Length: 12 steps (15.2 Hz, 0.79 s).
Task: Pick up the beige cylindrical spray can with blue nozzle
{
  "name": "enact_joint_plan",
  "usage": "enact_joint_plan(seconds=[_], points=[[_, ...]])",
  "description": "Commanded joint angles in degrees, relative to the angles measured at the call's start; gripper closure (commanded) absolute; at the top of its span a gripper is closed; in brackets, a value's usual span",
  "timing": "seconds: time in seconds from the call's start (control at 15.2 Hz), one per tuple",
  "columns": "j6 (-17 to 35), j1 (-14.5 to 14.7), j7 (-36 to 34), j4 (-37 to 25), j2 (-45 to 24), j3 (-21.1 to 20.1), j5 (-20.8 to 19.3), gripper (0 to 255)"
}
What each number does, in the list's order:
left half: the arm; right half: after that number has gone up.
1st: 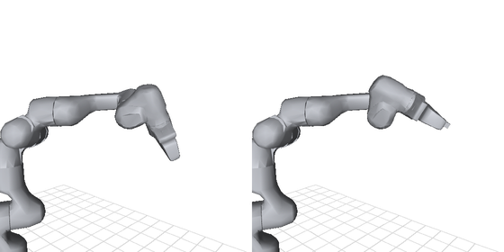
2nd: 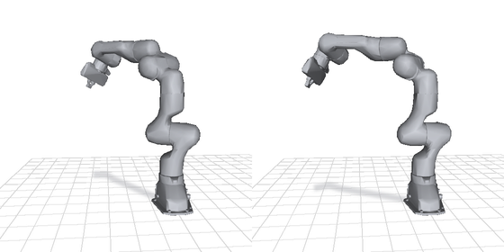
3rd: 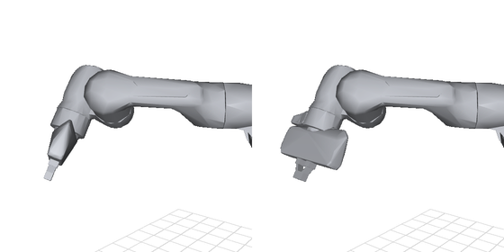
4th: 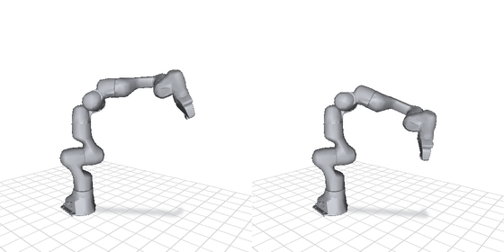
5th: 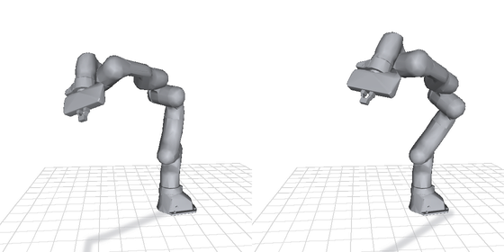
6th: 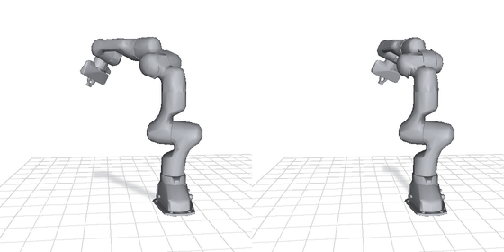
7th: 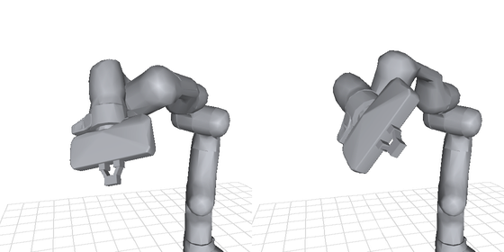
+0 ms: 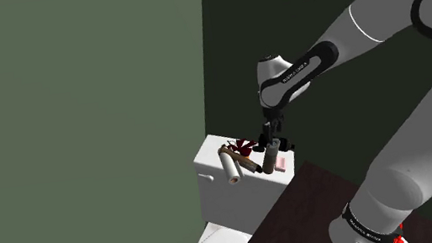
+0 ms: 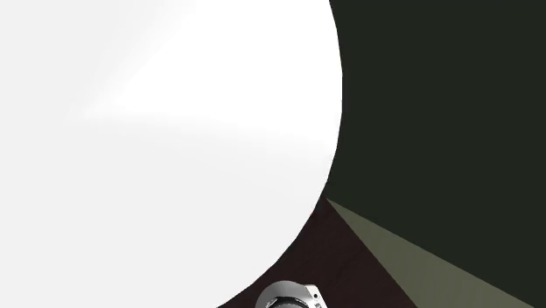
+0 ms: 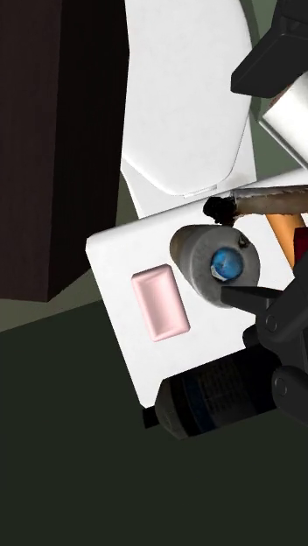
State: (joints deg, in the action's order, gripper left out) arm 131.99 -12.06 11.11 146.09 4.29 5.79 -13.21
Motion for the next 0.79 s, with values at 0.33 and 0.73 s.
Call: enact_joint_plan(seconds=[0.33, 0.73], points=[[7.89, -2.21, -1.24, -3.70, -11.71, 2.19, -4.40, 0], [12.15, -2.28, -2.40, -3.82, -16.14, 2.37, -5.14, 0]])
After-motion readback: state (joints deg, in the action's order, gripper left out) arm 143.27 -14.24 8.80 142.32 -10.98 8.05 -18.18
